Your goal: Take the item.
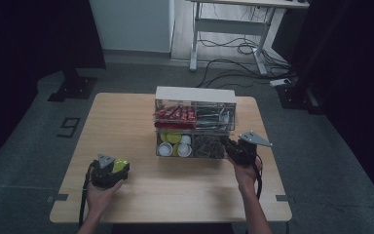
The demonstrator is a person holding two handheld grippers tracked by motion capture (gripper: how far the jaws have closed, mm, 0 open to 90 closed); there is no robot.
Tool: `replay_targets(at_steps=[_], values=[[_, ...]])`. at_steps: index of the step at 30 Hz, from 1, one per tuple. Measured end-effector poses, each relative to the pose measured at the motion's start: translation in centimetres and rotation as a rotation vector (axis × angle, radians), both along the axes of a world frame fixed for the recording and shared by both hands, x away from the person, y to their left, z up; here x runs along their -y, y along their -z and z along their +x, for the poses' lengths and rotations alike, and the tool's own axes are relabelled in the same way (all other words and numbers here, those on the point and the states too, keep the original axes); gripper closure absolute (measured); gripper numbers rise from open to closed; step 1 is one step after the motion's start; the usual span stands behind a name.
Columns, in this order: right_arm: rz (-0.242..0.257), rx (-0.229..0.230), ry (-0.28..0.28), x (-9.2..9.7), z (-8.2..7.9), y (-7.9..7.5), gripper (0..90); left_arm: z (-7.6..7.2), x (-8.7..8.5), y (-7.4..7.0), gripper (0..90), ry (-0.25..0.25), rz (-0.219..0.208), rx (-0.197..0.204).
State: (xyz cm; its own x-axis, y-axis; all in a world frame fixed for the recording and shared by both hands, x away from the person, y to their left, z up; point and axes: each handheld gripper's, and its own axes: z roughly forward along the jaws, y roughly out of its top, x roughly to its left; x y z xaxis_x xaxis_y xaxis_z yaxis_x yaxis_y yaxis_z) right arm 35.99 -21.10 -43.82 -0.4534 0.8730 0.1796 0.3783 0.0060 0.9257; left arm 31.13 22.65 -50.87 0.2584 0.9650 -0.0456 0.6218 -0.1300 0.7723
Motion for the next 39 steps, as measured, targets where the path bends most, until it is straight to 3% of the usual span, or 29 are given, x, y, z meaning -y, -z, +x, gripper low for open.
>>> replay_targets(at_steps=[13, 25, 31, 39], values=[[0.003, 0.000, -0.001, 0.0, 0.0, 0.0, 89.0, -0.2, -0.3, 1.9, 38.2, -0.010, 0.010, -0.050], [0.001, 0.000, 0.000, 0.0, 0.0, 0.0, 88.9, -0.3, -0.2, 1.7, 37.3, -0.003, 0.002, -0.053], [0.001, 0.000, 0.001, 0.0, 0.0, 0.0, 88.9, -0.6, 0.1, 0.3, 30.7, 0.015, -0.017, -0.013], [0.004, 0.002, 0.003, 0.1, -0.2, 0.1, 88.9, -1.2, 0.1, -0.9, 30.0, 0.024, -0.053, 0.026]])
